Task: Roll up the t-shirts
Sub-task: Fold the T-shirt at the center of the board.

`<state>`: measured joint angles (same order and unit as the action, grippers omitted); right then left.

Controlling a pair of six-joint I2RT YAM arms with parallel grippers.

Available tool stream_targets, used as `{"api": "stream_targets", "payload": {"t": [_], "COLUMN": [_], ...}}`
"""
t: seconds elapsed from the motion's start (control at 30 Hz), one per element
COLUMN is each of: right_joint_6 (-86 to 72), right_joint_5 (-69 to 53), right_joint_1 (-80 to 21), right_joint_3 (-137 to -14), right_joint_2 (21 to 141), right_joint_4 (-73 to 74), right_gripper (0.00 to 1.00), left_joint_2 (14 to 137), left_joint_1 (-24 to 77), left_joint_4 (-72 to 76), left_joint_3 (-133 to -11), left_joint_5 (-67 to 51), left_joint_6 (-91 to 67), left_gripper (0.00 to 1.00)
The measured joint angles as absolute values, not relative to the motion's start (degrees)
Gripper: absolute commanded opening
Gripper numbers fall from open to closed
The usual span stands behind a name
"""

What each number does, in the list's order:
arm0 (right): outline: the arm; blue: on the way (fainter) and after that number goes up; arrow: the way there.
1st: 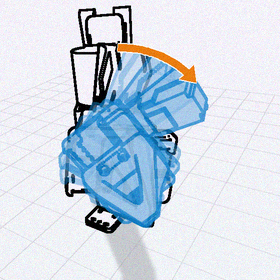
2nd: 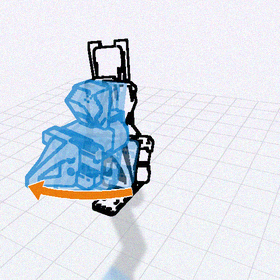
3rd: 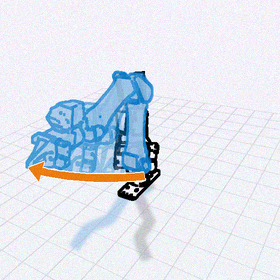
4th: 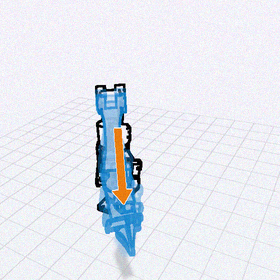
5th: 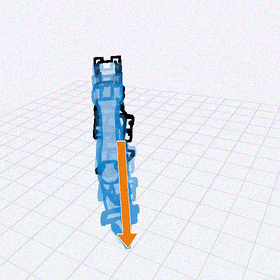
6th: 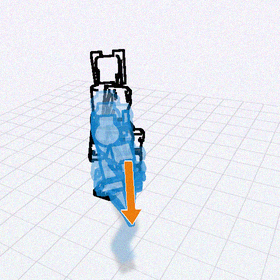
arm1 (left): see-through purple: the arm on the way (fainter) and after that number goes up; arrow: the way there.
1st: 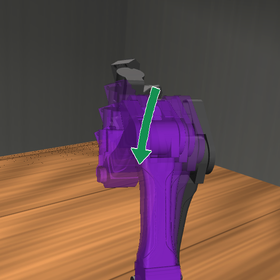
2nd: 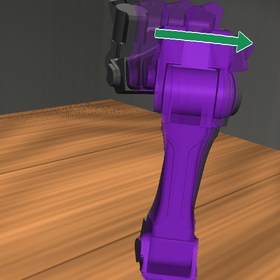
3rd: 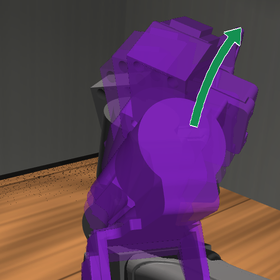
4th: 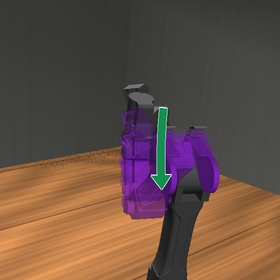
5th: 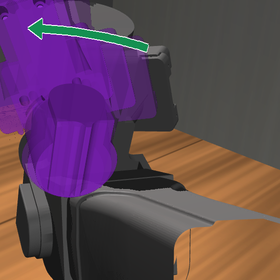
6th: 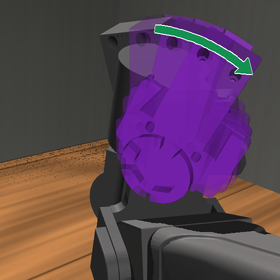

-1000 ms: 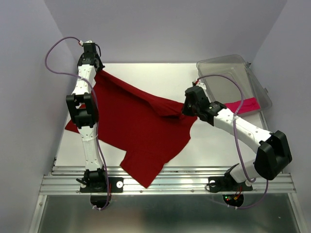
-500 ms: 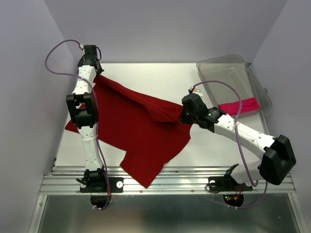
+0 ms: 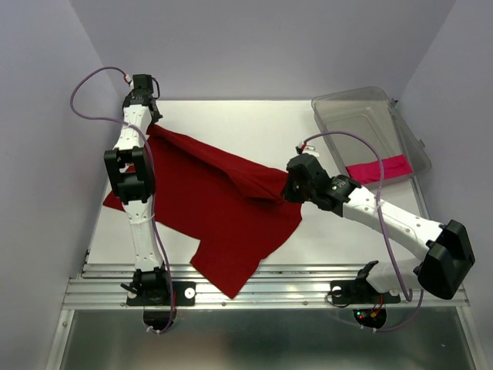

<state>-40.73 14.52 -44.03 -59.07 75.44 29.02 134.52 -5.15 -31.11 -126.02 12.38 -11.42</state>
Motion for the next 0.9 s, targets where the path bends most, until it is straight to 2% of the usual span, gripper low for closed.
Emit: {"api": "stream_targets", "payload": {"t": [0.9], "right_joint_6": [-41.63], "right_joint_5": [11.90], "right_joint_1": [-49.36], "right_joint_3": [-56.38], "right_joint_2": [75.18], "right_joint_4": [30.00], "right_gripper": [0.01], "left_joint_2": [138.06], "left_joint_1": [-5.34], "left_joint_4": [-33.12], "left_joint_3": [-127.11], "left_joint_5": [13.08], "left_joint_6": [-11.44], "left_gripper": [0.00]}}
